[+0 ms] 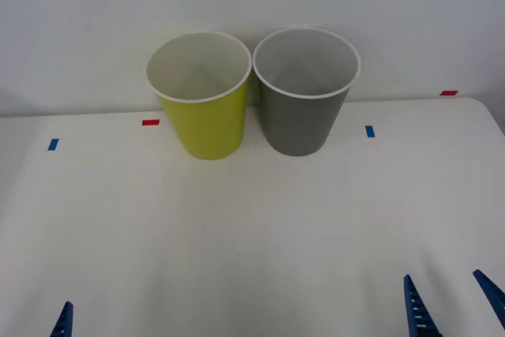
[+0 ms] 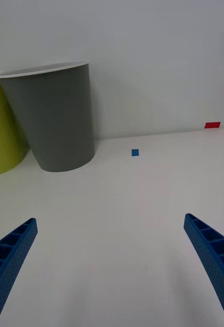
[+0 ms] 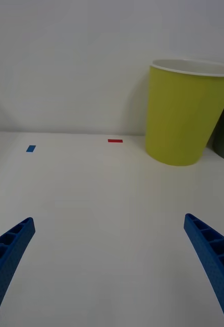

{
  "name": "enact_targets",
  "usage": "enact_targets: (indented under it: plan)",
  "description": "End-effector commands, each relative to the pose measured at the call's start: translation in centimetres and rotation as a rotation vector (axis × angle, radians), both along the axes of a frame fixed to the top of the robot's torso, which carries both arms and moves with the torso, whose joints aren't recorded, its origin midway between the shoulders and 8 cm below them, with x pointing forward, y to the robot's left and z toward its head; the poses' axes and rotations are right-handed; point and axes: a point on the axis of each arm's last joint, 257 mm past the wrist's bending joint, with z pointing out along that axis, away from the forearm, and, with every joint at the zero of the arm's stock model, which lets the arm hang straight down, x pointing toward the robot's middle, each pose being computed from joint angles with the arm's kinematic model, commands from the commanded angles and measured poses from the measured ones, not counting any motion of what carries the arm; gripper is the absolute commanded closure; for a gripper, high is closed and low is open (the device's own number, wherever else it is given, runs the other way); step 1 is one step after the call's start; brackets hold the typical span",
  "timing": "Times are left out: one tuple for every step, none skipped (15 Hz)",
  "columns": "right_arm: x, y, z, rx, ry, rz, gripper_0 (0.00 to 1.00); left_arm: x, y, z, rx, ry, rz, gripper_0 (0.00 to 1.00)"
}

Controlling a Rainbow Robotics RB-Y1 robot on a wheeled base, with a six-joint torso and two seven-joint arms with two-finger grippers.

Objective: Put cans in the gray bin and PET bottles in the light green bin.

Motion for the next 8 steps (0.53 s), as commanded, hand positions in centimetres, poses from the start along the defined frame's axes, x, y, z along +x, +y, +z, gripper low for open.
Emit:
enact_targets:
  plan:
    - [0.00,0.00,0.00,0.000,0.000,0.000,0.00,-0.03,0.00,0.00,0.000,0.000,0.000,0.00]
    - [0.00,0.00,0.00,0.000,0.000,0.000,0.00,-0.03,0.00,0.00,0.000,0.000,0.000,0.00]
    - [0.00,0.00,0.00,0.000,0.000,0.000,0.00,-0.03,0.00,0.00,0.000,0.000,0.000,0.00]
    - [0.00,0.00,0.00,0.000,0.000,0.000,0.00,-0.03,0.00,0.00,0.000,0.000,0.000,0.00]
    - [0.00,0.00,0.00,0.000,0.000,0.000,0.00,-0.03,0.00,0.00,0.000,0.000,0.000,0.00]
    - [0.00,0.00,0.00,0.000,0.000,0.000,0.00,-0.03,0.00,0.00,0.000,0.000,0.000,0.00]
    - [0.00,0.00,0.00,0.000,0.000,0.000,0.00,-0.03,0.00,0.00,0.000,0.000,0.000,0.00]
    - [0.00,0.00,0.00,0.000,0.000,0.000,0.00,-0.03,0.00,0.00,0.000,0.000,0.000,0.00]
